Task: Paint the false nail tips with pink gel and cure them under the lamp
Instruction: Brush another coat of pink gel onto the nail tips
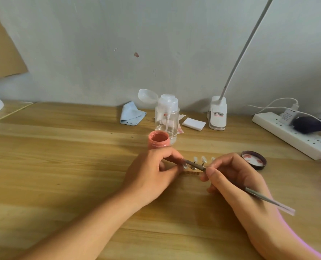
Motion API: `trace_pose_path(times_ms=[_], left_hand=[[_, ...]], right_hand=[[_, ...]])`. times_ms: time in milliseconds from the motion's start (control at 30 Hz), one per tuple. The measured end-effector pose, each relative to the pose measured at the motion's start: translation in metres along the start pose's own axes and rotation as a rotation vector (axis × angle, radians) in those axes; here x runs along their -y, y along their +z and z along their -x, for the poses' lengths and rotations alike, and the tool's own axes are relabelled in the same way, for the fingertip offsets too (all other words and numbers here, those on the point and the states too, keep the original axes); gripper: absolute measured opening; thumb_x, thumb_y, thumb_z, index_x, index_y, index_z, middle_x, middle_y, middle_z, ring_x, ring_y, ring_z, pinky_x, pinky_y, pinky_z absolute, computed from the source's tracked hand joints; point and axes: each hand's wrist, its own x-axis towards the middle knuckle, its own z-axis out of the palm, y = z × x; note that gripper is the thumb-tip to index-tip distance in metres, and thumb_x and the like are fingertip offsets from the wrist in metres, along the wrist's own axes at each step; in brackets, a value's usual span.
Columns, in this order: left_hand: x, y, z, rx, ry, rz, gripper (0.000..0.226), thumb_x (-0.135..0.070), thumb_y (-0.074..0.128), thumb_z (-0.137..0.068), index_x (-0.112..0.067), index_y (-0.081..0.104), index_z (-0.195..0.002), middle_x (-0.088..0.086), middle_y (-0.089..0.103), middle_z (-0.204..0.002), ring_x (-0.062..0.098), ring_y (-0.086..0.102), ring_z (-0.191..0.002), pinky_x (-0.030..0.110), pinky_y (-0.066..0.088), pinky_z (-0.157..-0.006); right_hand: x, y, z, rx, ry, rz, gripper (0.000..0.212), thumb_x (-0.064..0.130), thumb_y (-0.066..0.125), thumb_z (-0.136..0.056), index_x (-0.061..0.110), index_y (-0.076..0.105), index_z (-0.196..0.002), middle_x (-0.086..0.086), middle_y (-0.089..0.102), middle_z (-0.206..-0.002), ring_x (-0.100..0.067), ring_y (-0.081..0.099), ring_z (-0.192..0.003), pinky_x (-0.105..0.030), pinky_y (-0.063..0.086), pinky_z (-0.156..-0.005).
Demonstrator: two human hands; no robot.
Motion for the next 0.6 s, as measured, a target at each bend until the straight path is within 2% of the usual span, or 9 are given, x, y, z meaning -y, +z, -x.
trace_pose_path(times_ms=[167,300,400,533,600], left_hand=[[0.0007,-0.0004,-0.0011,0.005,0.003,0.027,0.012,-0.032,0.076,-0.084,-0.041,0.069,-0.086,-0.017,0.042,-0.040,0.003,0.036,-0.042,0.026,0.023,-0.053],[-0.0005,-0.0013,-0.0012,0.015,0.017,0.031,0.011,-0.026,0.077,-0.085,-0.035,0.071,-0.084,-0.025,0.046,-0.043,0.003,0.035,-0.040,0.023,0.022,-0.049],[-0.0013,-0.0022,-0.0013,0.021,0.032,0.030,0.012,-0.021,0.077,-0.085,-0.032,0.072,-0.083,-0.034,0.049,-0.048,0.001,0.035,-0.039,0.014,0.021,-0.044],[-0.0023,-0.0020,-0.0014,0.011,0.016,0.035,0.010,-0.024,0.077,-0.085,-0.033,0.072,-0.084,-0.032,0.050,-0.048,0.003,0.034,-0.040,0.016,0.021,-0.045],[-0.0026,-0.0016,-0.0015,0.008,0.002,0.039,0.011,-0.027,0.077,-0.085,-0.036,0.071,-0.085,-0.026,0.047,-0.044,0.004,0.033,-0.041,0.020,0.022,-0.046]], right_hand=[[-0.0014,-0.0013,-0.0006,-0.035,0.007,-0.036,0.009,0.023,0.066,-0.084,0.016,0.063,-0.080,-0.008,0.074,-0.078,-0.005,0.064,-0.065,-0.029,0.057,-0.067],[-0.0007,-0.0027,0.0001,-0.043,0.013,-0.041,0.013,0.030,0.065,-0.081,0.017,0.063,-0.080,-0.010,0.074,-0.080,-0.012,0.063,-0.065,-0.028,0.056,-0.067],[-0.0022,-0.0041,-0.0001,-0.072,0.019,-0.053,0.013,0.034,0.064,-0.079,0.020,0.063,-0.079,-0.010,0.075,-0.081,-0.017,0.063,-0.065,-0.030,0.055,-0.067],[-0.0021,-0.0022,-0.0002,-0.007,0.029,-0.058,0.016,0.036,0.065,-0.079,0.020,0.061,-0.079,-0.009,0.076,-0.081,-0.011,0.062,-0.063,-0.018,0.053,-0.062],[-0.0023,-0.0022,-0.0004,-0.003,0.023,-0.055,0.016,0.036,0.065,-0.080,0.020,0.061,-0.079,-0.009,0.076,-0.082,-0.011,0.062,-0.064,-0.019,0.053,-0.062]])
